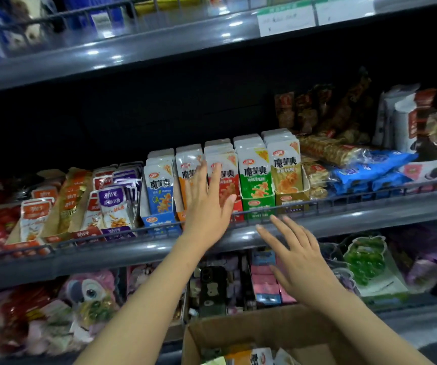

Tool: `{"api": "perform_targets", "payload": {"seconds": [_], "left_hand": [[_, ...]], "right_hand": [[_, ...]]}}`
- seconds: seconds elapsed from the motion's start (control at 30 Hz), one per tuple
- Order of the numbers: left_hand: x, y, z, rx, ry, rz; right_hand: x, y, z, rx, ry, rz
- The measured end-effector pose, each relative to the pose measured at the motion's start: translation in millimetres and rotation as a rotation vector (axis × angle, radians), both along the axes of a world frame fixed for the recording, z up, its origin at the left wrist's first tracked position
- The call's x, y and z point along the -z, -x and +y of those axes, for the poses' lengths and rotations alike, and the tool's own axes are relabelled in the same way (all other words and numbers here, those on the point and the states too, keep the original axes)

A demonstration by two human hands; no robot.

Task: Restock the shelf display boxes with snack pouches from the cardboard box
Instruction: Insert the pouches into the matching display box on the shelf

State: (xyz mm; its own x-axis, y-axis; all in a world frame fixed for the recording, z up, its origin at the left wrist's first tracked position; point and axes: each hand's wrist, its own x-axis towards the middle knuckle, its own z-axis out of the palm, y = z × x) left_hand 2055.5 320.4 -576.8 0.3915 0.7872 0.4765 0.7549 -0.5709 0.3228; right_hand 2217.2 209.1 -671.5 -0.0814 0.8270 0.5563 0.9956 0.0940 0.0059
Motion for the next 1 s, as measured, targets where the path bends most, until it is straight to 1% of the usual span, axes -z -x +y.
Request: {"api": "perform_targets", "payload": {"seconds": [0.07, 0.17, 0.33, 0.5, 0.63, 0.73, 0.8, 1.0], "left_hand": [[18, 0, -28, 0.030, 0.023, -0.024], [54, -5, -76, 0.115, 0.133, -0.022], [133, -16, -147, 0.119, 0.351, -0.011], [218, -23, -194, 0.139, 0.600, 0.086], [267, -23, -194, 0.084, 0.769, 0.151], [294, -19, -182, 0.062, 0.934, 0.209], [308, -19, -172, 0.088, 1.010, 0.253], [338, -24, -144, 0.164, 1.004, 0.426]], "right_hand": [[8, 0, -21, 0.000, -0.011, 0.020], [30, 4, -59, 0.028, 0.005, 0.078], [92, 1, -126, 0.148, 0.135, 0.155], [142, -7, -176, 0.328, 0.289, 0.222], [165, -6, -197, 0.452, 0.387, 0.344], [172, -7, -198, 0.456, 0.411, 0.447], [174, -7, -197, 0.455, 0.398, 0.465], [174, -5, -196, 0.476, 0.388, 0.454]]}}
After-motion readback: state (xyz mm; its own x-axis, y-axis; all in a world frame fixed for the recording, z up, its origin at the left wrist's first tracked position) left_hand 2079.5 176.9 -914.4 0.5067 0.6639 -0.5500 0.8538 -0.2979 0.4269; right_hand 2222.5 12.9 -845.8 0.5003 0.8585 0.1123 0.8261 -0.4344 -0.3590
